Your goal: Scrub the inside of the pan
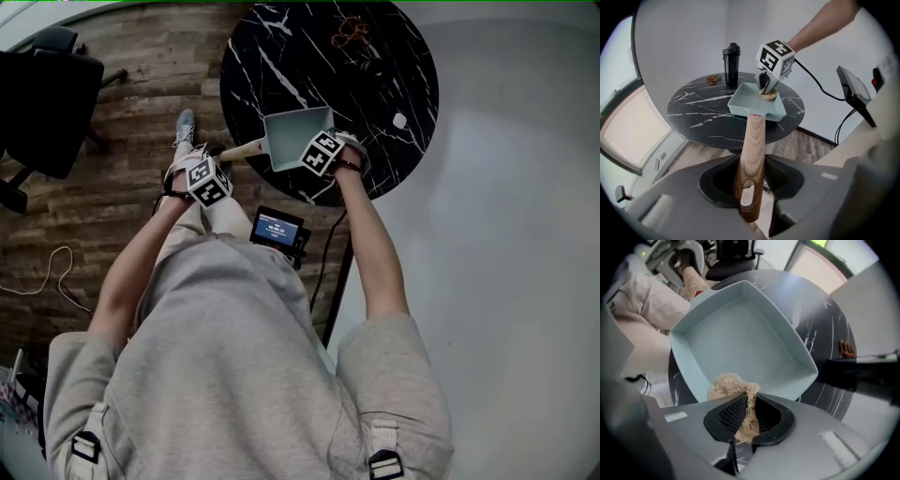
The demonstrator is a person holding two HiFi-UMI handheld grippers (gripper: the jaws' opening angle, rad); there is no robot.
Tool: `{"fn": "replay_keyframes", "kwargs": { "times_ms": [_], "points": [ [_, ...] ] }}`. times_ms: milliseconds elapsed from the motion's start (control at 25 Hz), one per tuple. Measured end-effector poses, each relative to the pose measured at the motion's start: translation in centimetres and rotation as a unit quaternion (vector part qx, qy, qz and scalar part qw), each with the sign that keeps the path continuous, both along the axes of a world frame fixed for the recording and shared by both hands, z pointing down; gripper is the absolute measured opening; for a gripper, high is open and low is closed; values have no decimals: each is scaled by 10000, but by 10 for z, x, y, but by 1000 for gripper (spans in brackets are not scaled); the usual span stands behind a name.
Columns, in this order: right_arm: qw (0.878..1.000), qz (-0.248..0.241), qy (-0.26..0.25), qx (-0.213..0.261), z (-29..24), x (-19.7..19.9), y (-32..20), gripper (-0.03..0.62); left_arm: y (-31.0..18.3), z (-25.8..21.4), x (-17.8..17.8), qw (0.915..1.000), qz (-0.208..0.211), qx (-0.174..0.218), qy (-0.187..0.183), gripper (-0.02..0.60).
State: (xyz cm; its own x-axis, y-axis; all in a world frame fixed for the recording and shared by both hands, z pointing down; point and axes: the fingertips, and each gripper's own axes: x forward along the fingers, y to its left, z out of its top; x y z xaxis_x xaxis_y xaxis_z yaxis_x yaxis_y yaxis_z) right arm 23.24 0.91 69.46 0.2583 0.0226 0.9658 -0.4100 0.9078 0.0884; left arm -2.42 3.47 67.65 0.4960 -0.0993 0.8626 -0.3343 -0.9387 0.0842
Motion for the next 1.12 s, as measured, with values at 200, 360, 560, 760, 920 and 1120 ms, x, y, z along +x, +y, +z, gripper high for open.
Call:
{"fn": "replay_keyframes", "kwargs": {
  "times_ms": [200,360,560,760,920,1120],
  "points": [
    [9824,1696,-780,-103,-2,-6,10,52,1,1,-1,9999,-95,-122,-25,146],
    [9697,2050,-1313,-215,3,-34,11,52,-1,1,-1,9999,-96,-123,-43,147],
    [9705,1791,-1517,-542,6,-81,21,52,-1,2,-2,9999,-100,-107,-65,147],
    [9689,1728,-1634,-681,8,-106,26,51,-1,4,-1,9997,-167,-70,-168,150],
    [9461,2366,-2159,-474,1,-113,20,51,-2,4,-2,9995,-202,53,-250,150],
    [8681,3663,-3344,-206,-21,-129,20,52,-9,2,-5,9986,-280,284,-357,181]
  ]
}}
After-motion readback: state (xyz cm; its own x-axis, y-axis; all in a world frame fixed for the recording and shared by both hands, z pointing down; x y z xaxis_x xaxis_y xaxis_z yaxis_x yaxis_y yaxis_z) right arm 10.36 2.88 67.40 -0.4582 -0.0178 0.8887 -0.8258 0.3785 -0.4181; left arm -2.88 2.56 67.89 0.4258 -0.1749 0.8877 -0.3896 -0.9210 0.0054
